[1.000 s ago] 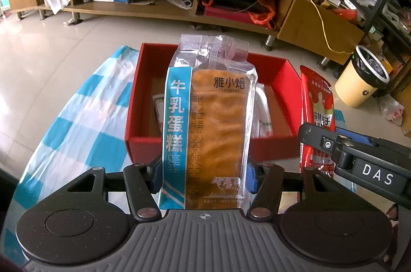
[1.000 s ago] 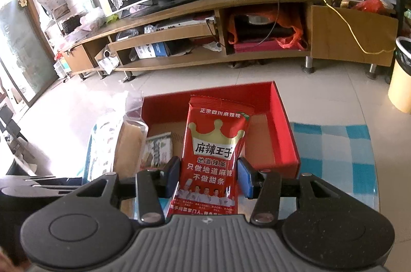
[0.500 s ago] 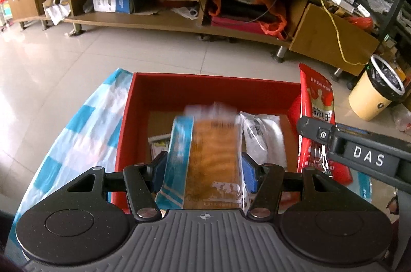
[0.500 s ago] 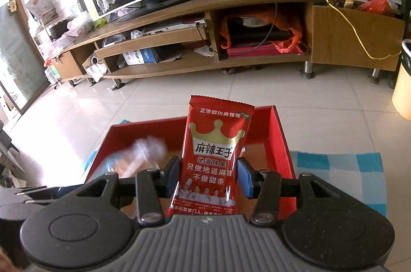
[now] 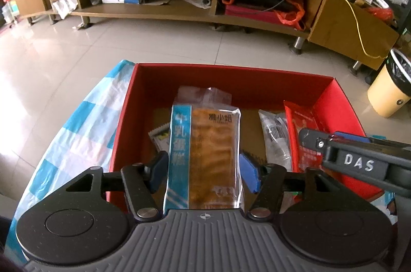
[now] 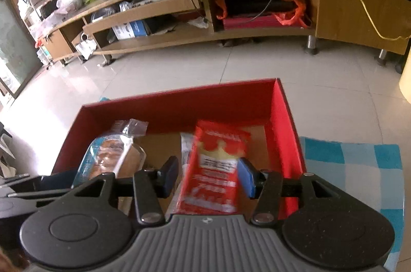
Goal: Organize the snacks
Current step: 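Carry the loaf and red packet into the red box and release both, then grasp the yellow waffle packet with the left gripper while the right grasps the round bun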
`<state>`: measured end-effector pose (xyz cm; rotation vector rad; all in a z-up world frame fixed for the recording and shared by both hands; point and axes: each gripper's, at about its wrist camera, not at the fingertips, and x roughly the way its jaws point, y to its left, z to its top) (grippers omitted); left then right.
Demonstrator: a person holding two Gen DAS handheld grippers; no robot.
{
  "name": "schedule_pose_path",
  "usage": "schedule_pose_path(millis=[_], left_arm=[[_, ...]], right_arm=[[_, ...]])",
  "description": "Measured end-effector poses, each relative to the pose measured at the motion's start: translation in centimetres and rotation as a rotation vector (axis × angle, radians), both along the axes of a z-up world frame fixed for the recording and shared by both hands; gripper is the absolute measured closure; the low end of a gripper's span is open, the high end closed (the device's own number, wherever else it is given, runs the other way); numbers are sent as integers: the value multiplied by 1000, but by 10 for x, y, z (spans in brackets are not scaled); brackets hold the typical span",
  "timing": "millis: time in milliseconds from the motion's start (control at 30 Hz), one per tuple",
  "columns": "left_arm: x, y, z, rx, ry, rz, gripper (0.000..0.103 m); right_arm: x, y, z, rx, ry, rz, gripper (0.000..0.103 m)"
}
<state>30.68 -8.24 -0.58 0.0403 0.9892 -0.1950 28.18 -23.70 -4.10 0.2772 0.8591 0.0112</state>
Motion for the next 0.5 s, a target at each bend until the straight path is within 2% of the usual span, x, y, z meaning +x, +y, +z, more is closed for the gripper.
schedule_pose_path(millis=[100, 500], left_arm=[[-2, 5, 7, -9, -22, 16, 26], [-28, 25, 25, -54, -12, 26, 19]], right_arm=[[-3, -1, 9, -3, -24, -8, 44], [-31, 14, 29, -44, -28, 24, 43]])
